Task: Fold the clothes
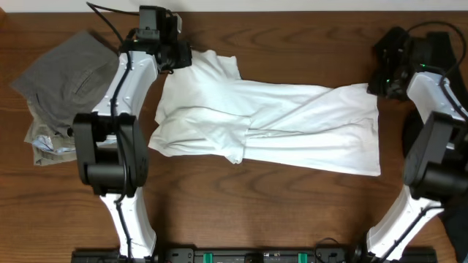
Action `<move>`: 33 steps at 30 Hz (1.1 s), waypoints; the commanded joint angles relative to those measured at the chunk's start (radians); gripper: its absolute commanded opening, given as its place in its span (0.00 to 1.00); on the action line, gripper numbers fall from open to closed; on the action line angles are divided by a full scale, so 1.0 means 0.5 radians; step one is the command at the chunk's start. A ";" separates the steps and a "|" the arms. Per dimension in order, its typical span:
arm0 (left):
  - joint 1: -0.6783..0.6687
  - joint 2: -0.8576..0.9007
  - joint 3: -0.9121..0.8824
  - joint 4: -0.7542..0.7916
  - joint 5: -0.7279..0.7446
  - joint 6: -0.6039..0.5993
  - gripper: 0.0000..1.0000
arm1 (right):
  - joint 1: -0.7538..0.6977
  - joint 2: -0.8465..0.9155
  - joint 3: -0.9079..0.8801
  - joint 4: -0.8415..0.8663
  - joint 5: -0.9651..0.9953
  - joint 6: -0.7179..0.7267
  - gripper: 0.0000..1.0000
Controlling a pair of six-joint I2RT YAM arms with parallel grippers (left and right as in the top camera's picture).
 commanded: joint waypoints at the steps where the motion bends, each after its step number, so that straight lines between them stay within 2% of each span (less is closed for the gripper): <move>1: 0.027 -0.027 0.009 -0.071 -0.019 -0.008 0.06 | -0.005 -0.163 -0.006 -0.060 0.058 0.014 0.01; 14: 0.157 -0.151 0.009 -0.488 -0.021 -0.001 0.06 | -0.013 -0.269 -0.006 -0.520 0.079 0.012 0.01; 25: 0.178 -0.151 0.009 -0.786 -0.018 0.007 0.06 | -0.129 -0.269 -0.006 -0.871 0.079 0.014 0.01; 33: 0.178 -0.155 0.009 -1.044 -0.018 0.006 0.06 | -0.175 -0.269 -0.006 -0.924 0.078 0.014 0.01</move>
